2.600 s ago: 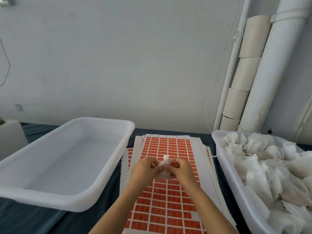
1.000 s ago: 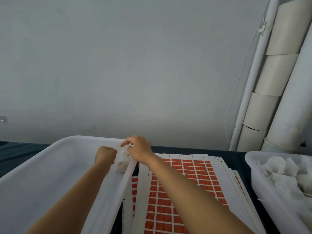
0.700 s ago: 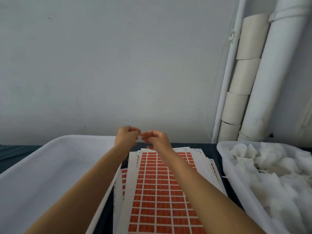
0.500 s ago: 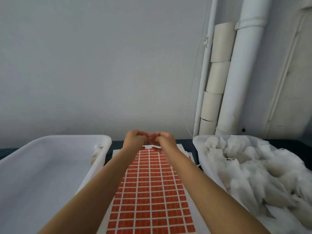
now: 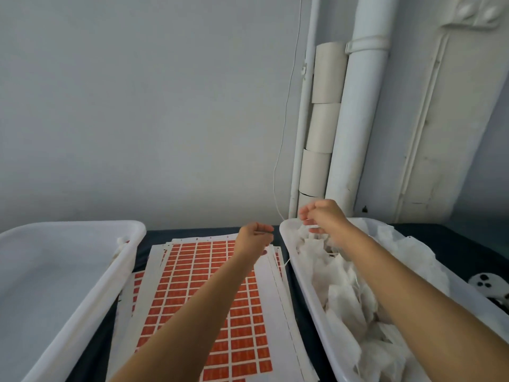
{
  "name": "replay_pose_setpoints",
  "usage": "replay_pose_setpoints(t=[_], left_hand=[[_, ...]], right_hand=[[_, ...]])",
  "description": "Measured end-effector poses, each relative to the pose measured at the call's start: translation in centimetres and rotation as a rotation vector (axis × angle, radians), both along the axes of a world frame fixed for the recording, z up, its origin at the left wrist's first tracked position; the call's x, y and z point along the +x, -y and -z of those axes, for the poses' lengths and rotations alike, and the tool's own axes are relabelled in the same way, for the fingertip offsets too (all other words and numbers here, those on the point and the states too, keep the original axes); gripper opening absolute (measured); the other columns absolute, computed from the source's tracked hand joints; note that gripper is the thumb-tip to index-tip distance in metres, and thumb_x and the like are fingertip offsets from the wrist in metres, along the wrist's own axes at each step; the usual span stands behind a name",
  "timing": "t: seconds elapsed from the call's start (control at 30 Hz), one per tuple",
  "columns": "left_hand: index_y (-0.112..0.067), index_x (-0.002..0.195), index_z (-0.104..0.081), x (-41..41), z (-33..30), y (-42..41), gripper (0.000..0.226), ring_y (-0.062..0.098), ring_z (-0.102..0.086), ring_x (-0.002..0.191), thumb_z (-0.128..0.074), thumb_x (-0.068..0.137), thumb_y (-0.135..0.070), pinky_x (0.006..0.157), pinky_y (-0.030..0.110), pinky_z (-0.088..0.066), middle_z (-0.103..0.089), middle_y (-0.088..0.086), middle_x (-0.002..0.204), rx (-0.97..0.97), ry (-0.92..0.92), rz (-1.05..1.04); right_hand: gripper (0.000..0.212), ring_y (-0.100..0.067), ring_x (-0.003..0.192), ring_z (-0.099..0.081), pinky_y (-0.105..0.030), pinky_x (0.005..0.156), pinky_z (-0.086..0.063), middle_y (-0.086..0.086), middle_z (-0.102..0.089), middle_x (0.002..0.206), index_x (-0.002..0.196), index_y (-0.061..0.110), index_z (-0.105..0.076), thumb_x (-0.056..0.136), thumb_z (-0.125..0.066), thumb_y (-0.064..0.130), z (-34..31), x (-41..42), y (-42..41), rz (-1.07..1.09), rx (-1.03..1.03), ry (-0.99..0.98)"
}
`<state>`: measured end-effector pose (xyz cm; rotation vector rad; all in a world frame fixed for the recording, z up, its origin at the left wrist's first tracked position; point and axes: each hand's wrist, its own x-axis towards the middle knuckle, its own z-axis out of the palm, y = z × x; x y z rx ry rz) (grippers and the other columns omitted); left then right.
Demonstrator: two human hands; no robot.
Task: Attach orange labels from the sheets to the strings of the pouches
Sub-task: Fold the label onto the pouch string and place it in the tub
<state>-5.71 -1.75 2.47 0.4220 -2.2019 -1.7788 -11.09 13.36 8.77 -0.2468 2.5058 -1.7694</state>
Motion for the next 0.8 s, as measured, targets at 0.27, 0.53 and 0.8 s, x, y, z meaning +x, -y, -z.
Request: replay_pose_setpoints(t=[0.27, 0.53, 0.8], left_hand=[[-0.018, 0.121, -0.055, -4.9, 1.7, -2.2, 0.039, 0.015, -0.059, 0.093, -0.069, 0.084, -0.017, 0.071, 0.024, -0.051, -0.059, -0.003, 0.107, -0.226, 0.061, 0.095], [-0.019, 0.121, -0.056, -8.0, 2.7, -2.9, 0.043, 0.011, -0.057, 0.090, -0.073, 0.081, -0.018, 0.077, 0.025, -0.052, -0.063, -0.003, 0.113, -0.360, 0.048, 0.036], [-0.021, 0.127, -0.053, -7.5, 2.0, -2.3, 0.051, 0.018, -0.058, 0.104, -0.073, 0.081, -0.028, 0.083, 0.030, -0.052, -0.059, -0.004, 0.120, -0.240, -0.030, 0.079]], right_hand=[[0.024, -0.024, 0.098, -0.056, -0.041, 0.089, -0.049, -0.009, -0.060, 0.108, 0.104, 0.010, -0.060, 0.081, -0.060, 0.002, 4.4, -6.0, -1.6, 0.124, 0.245, -0.083], [0.014, -0.025, 0.081, -0.058, -0.027, 0.066, -0.041, -0.006, -0.060, 0.090, 0.083, 0.013, -0.057, 0.083, -0.065, 0.024, 6.5, -7.9, -0.1, 0.153, 0.649, -0.151], [0.014, -0.028, 0.086, -0.062, -0.028, 0.070, -0.046, -0.009, -0.068, 0.094, 0.082, 0.010, -0.066, 0.088, -0.062, 0.022, 4.0, -6.6, 0.3, 0.222, 0.665, -0.351]])
